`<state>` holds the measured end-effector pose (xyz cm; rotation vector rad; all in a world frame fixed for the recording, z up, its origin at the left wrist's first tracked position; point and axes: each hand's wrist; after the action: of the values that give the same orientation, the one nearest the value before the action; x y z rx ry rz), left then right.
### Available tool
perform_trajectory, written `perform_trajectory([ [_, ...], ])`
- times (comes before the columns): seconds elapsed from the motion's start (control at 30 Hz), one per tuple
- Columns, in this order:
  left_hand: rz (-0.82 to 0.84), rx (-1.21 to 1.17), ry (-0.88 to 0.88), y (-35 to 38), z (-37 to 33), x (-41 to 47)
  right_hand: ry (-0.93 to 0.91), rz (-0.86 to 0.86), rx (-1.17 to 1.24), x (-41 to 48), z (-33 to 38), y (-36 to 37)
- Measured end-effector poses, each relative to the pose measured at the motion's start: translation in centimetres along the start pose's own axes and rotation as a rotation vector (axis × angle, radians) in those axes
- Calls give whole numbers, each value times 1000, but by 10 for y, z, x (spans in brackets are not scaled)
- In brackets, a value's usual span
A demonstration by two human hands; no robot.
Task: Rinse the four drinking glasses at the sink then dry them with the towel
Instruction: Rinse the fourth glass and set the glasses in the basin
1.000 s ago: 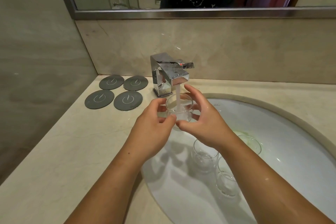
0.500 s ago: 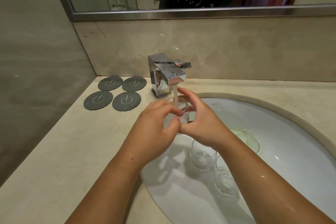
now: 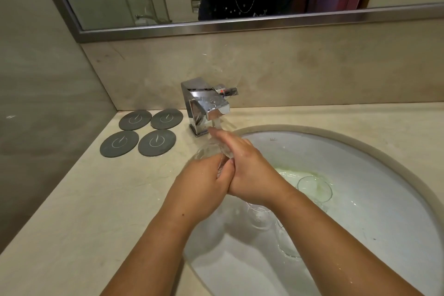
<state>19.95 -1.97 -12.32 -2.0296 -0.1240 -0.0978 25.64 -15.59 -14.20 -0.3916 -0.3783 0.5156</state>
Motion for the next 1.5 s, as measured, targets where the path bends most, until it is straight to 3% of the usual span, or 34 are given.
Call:
perform_trajectory([
  [0.1, -29, 17, 4, -1, 2, 1, 11, -17, 28, 0, 0, 1],
  [0.33, -312, -135, 114, -15, 6, -2, 139, -133, 165, 2, 5, -5],
  [0.5, -461, -242, 8, -37, 12, -3, 332, -157, 386, 4, 25, 3],
  [0.7, -368, -233, -70, -69, 7, -6, 902, 133, 660, -2, 46, -6],
  [0.8, -285, -171, -53, -69, 7, -8, 1024, 335, 610, -12, 50, -4],
  [0.93, -237, -159, -39, -65, 7, -21, 1096, 432, 516, -28, 56, -8],
  [1.07, -228, -136, -31, -65, 4, -32, 1025, 409, 479, -44, 59, -8],
  [1.17, -229, -128, -11, -67, -2, -36, 816, 280, 393, -52, 61, -5],
  [1.3, -238, -123, 16, -70, -9, -38, 469, 90, 81, -67, 63, 0],
  [1.5, -252, -120, 32, -71, -11, -40, 85, 166, -424, -92, 41, -8],
])
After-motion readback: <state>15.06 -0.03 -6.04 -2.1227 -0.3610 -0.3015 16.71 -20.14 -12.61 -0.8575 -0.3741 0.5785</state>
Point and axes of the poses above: each hand's wrist, its own x-axis towards the middle knuckle, its own y-axis out of the palm, z = x × y, and after that the axes turned 9 degrees about x, right-handed
